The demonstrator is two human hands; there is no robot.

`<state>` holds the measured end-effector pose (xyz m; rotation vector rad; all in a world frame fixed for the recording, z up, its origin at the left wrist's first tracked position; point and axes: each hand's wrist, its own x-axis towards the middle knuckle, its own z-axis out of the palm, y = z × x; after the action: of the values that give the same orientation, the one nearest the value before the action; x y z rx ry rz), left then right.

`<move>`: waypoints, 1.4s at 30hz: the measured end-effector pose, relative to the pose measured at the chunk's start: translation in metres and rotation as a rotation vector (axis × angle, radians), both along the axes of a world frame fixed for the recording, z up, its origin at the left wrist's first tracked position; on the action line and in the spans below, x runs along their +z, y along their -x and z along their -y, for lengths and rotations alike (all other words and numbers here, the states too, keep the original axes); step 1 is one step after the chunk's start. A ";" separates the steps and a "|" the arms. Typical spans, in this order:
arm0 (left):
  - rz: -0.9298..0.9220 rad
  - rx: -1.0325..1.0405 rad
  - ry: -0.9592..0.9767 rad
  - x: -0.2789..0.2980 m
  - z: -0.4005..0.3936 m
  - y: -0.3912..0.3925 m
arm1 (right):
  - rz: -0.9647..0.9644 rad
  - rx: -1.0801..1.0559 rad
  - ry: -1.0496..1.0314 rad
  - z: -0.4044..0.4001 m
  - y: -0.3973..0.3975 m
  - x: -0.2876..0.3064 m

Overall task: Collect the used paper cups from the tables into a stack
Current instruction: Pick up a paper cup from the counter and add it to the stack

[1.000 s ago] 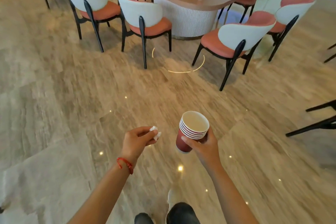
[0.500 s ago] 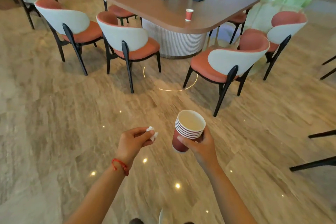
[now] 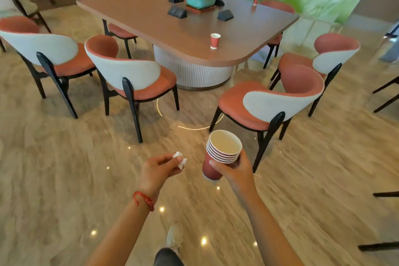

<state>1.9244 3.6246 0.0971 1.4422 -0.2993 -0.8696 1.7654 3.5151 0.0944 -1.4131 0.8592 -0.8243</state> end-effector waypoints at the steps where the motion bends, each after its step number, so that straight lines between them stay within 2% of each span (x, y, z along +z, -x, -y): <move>1: -0.011 0.000 0.006 0.001 0.020 -0.018 | 0.004 -0.005 -0.001 0.018 -0.017 0.000; 8: 0.032 -0.030 -0.040 0.016 0.139 -0.123 | 0.007 -0.072 -0.006 0.134 -0.108 0.012; 16: 0.021 -0.076 -0.050 0.015 0.266 -0.190 | 0.008 -0.106 -0.034 0.255 -0.176 0.002; 22: -0.001 -0.073 -0.055 0.007 0.383 -0.239 | 0.032 -0.095 -0.050 0.375 -0.229 -0.009; 32: -0.018 -0.038 -0.025 0.025 0.553 -0.335 | 0.010 -0.087 -0.050 0.550 -0.322 0.009; 42: -0.066 -0.159 -0.056 0.002 0.711 -0.441 | -0.016 -0.254 -0.044 0.686 -0.421 -0.007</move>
<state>2.3654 2.9139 0.0986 1.4524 -0.3458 -1.0590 2.1864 2.8295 0.0871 -1.2892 1.0783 -0.9804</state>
